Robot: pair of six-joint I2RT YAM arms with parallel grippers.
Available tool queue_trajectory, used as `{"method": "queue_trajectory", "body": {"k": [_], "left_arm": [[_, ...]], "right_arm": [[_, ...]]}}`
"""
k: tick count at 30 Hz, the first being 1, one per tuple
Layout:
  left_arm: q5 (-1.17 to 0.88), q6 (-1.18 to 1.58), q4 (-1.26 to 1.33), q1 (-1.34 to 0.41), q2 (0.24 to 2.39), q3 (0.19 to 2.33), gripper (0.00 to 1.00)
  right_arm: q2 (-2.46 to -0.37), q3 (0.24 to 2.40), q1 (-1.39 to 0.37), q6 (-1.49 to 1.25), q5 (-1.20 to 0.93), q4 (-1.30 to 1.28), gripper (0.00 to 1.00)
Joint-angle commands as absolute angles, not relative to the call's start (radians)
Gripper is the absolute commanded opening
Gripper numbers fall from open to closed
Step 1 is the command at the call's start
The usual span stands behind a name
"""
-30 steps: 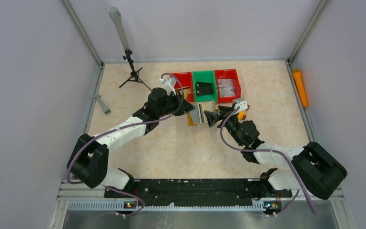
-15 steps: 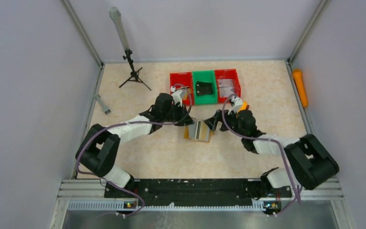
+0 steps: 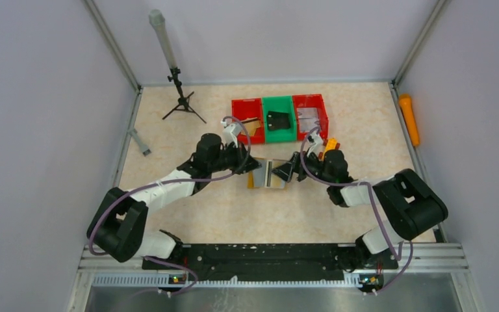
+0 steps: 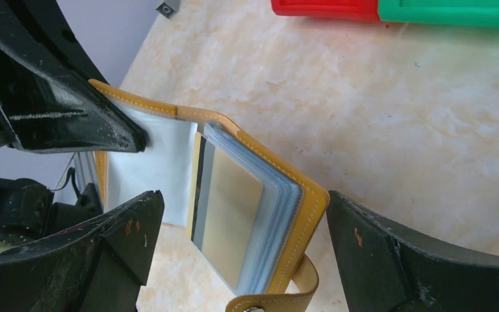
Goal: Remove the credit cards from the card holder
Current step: Open the card holder at the center of the board.
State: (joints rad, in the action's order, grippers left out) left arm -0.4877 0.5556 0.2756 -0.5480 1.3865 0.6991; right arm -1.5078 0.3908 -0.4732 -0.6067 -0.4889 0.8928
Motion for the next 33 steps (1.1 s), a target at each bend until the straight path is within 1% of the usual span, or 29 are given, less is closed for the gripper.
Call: {"method": "queue_trajectory", "body": {"k": [1,3,5,8,9,10,12,14,17,18,19,20,21,23,25,26,29,31,33], "left_arm": [[-0.523,0.624,0.419,-0.508,1.308,0.658,0.0],[-0.549,0.645,0.458,-0.486,1.298,0.639,0.0],[-0.586,0.673,0.516,-0.471,1.292,0.616,0.0],[-0.616,0.688,0.553,-0.463,1.291,0.607,0.0],[-0.62,0.69,0.551,-0.462,1.295,0.609,0.0],[-0.626,0.692,0.554,-0.462,1.297,0.61,0.0],[-0.632,0.697,0.56,-0.462,1.299,0.61,0.0],[-0.63,0.693,0.559,-0.46,1.298,0.609,0.0],[-0.585,0.664,0.507,-0.46,1.292,0.616,0.0],[-0.555,0.648,0.471,-0.46,1.288,0.621,0.01],[-0.523,0.634,0.437,-0.46,1.283,0.627,0.04],[-0.483,0.62,0.403,-0.46,1.278,0.633,0.06],[-0.44,0.606,0.367,-0.459,1.274,0.639,0.1],[-0.359,0.577,0.286,-0.461,1.268,0.656,0.23],[-0.28,0.558,0.206,-0.461,1.271,0.683,0.37],[-0.246,0.551,0.165,-0.461,1.274,0.699,0.4],[-0.171,0.523,0.095,-0.476,1.262,0.726,0.47],[-0.136,0.506,0.089,-0.493,1.234,0.72,0.49],[-0.142,0.491,0.113,-0.504,1.201,0.704,0.51]], "right_arm": [[-1.547,0.387,-0.459,-0.656,-0.588,1.055,0.97],[-1.571,0.391,-0.458,-0.678,-0.616,1.095,0.94],[-1.588,0.396,-0.456,-0.691,-0.632,1.111,0.88],[-1.606,0.401,-0.454,-0.71,-0.661,1.147,0.71],[-1.607,0.397,-0.453,-0.718,-0.667,1.166,0.62],[-1.608,0.392,-0.451,-0.725,-0.67,1.179,0.55],[-1.606,0.388,-0.444,-0.734,-0.674,1.19,0.45],[-1.608,0.384,-0.439,-0.742,-0.679,1.201,0.4],[-1.612,0.379,-0.434,-0.756,-0.683,1.223,0.28],[-1.612,0.378,-0.432,-0.759,-0.684,1.225,0.24],[-1.612,0.378,-0.431,-0.759,-0.684,1.227,0.19],[-1.612,0.378,-0.43,-0.759,-0.684,1.225,0.16],[-1.612,0.378,-0.428,-0.76,-0.682,1.221,0.15],[-1.612,0.383,-0.427,-0.755,-0.674,1.198,0.15],[-1.611,0.391,-0.424,-0.743,-0.661,1.162,0.15],[-1.61,0.392,-0.423,-0.737,-0.648,1.144,0.15],[-1.603,0.407,-0.423,-0.709,-0.604,1.062,0.15],[-1.598,0.412,-0.422,-0.698,-0.575,1.027,0.14],[-1.588,0.413,-0.422,-0.684,-0.547,0.989,0.14]]}}
